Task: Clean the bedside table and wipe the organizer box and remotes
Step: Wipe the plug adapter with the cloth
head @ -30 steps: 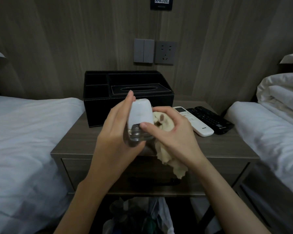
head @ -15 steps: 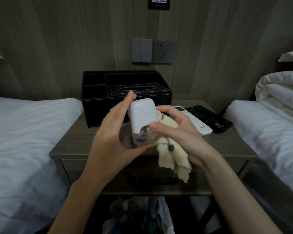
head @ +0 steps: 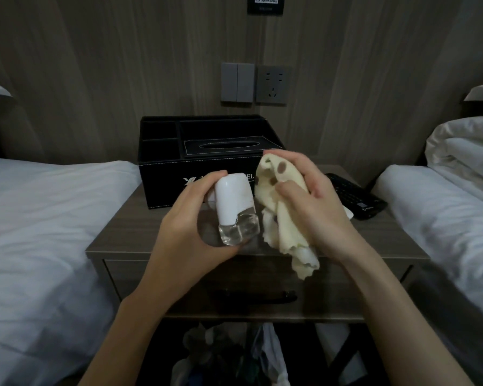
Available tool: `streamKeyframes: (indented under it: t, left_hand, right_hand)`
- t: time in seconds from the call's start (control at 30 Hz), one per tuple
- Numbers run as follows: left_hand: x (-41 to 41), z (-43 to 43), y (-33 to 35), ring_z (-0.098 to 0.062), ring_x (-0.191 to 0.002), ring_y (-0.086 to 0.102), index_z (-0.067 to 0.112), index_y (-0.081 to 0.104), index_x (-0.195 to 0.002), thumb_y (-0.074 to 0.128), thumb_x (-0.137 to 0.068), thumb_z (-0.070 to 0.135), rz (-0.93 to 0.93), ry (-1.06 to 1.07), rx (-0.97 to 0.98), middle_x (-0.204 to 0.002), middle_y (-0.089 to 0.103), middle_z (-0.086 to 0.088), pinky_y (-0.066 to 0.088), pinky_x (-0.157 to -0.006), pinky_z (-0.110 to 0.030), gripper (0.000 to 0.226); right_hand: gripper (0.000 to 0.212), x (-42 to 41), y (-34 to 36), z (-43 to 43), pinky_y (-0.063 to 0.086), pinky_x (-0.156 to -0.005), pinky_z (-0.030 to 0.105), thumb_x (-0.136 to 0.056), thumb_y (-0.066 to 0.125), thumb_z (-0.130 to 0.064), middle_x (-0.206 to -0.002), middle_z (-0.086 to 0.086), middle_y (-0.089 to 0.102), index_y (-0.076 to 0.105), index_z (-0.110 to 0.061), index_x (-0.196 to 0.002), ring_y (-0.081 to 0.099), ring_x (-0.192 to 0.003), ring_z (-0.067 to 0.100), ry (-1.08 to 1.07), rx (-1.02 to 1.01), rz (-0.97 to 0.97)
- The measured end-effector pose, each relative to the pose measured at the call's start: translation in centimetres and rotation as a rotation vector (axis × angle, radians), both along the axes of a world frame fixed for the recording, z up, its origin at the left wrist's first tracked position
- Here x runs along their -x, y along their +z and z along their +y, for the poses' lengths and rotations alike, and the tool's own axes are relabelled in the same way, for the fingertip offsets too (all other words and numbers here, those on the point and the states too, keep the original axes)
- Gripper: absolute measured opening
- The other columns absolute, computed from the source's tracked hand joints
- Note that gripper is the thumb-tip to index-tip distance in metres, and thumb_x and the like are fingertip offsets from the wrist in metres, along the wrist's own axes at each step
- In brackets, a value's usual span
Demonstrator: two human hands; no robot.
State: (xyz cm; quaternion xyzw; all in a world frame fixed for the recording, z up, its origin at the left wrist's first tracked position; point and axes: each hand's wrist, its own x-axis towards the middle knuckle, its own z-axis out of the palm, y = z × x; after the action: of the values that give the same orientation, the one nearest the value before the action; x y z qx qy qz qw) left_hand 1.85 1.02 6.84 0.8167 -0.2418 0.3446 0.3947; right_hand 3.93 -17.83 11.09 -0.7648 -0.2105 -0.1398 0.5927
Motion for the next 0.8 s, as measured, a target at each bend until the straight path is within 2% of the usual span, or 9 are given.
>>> streamKeyframes:
  t: [0.07, 0.17, 0.27, 0.4, 0.5, 0.57, 0.63, 0.8]
  left_hand:
    - [-0.1, -0.2, -0.1, -0.002, -0.124, 0.048, 0.009, 0.047, -0.136, 0.087, -0.064, 0.021, -0.004, 0.010, -0.023, -0.134, 0.053, 0.004, 0.033, -0.102, -0.010, 0.083]
    - [-0.2, -0.5, -0.2, 0.001, -0.125, 0.047, 0.010, 0.047, -0.136, 0.086, -0.065, 0.022, -0.021, 0.013, -0.027, -0.134, 0.052, 0.007, 0.033, -0.103, -0.011, 0.083]
    - [-0.1, -0.5, 0.0, 0.004, -0.124, 0.046, 0.007, 0.048, -0.137, 0.078, -0.068, 0.035, -0.029, 0.018, -0.002, -0.134, 0.052, 0.005, 0.034, -0.102, -0.010, 0.080]
    - [0.0, -0.1, 0.0, 0.001, -0.122, 0.050, 0.007, 0.046, -0.139, 0.075, -0.067, 0.040, -0.013, 0.040, 0.074, -0.133, 0.055, 0.002, 0.039, -0.101, -0.015, 0.084]
    - [0.1, 0.6, 0.1, -0.006, -0.124, 0.052, 0.013, 0.045, -0.141, 0.077, -0.065, 0.043, 0.046, 0.035, 0.141, -0.134, 0.056, 0.005, 0.044, -0.103, -0.027, 0.088]
    - [0.2, 0.8, 0.1, -0.008, -0.124, 0.053, 0.022, 0.045, -0.141, 0.081, -0.062, 0.043, 0.086, 0.035, 0.216, -0.133, 0.057, 0.008, 0.046, -0.103, -0.035, 0.090]
    - [0.4, 0.9, 0.2, -0.007, -0.125, 0.052, 0.029, 0.044, -0.141, 0.084, -0.060, 0.044, 0.108, 0.044, 0.271, -0.134, 0.056, 0.012, 0.046, -0.103, -0.036, 0.092]
    - [0.4, 1.3, 0.4, 0.000, -0.126, 0.049, 0.027, 0.044, -0.141, 0.090, -0.059, 0.032, 0.088, 0.128, 0.252, -0.136, 0.054, 0.014, 0.044, -0.105, -0.035, 0.095]
  right_hand:
    - [0.038, 0.4, -0.1, 0.6, 0.040, -0.088, 0.011, -0.086, 0.046, -0.022, -0.118, -0.012, 0.049, 0.052, -0.030, -0.123, 0.050, -0.106, -0.004, -0.067, 0.128, -0.116]
    - [0.032, 0.6, -0.9, 1.5, 0.040, -0.089, 0.018, -0.090, 0.051, -0.011, -0.113, -0.010, 0.055, 0.051, -0.022, -0.120, 0.051, -0.107, 0.004, -0.119, 0.251, -0.272]
    - [0.035, 0.7, -1.3, 1.9, 0.040, -0.089, 0.016, -0.089, 0.057, -0.007, -0.111, -0.015, 0.063, 0.061, -0.023, -0.120, 0.055, -0.105, 0.006, -0.182, 0.255, -0.377]
    - [0.044, 0.7, -1.7, 2.0, 0.041, -0.094, 0.015, -0.086, 0.057, -0.004, -0.128, -0.015, 0.061, 0.063, -0.023, -0.126, 0.056, -0.110, 0.009, -0.138, 0.256, -0.414]
    - [0.049, 0.7, -2.1, 2.2, 0.042, -0.089, 0.013, -0.084, 0.058, -0.005, -0.133, -0.016, 0.058, 0.061, -0.025, -0.128, 0.054, -0.099, 0.008, -0.097, 0.286, -0.408]
    - [0.050, 0.7, -2.2, 2.4, 0.043, -0.087, 0.013, -0.081, 0.060, -0.003, -0.132, -0.014, 0.059, 0.062, -0.026, -0.126, 0.053, -0.092, 0.009, -0.082, 0.288, -0.429]
    - [0.050, 0.8, -2.2, 2.5, 0.045, -0.085, 0.015, -0.078, 0.061, -0.002, -0.128, -0.012, 0.062, 0.065, -0.026, -0.121, 0.055, -0.089, 0.012, -0.078, 0.287, -0.454]
    - [0.046, 0.9, -2.3, 2.4, 0.046, -0.081, 0.011, -0.074, 0.062, -0.002, -0.121, -0.013, 0.066, 0.070, -0.025, -0.113, 0.055, -0.085, 0.008, -0.052, 0.310, -0.466]
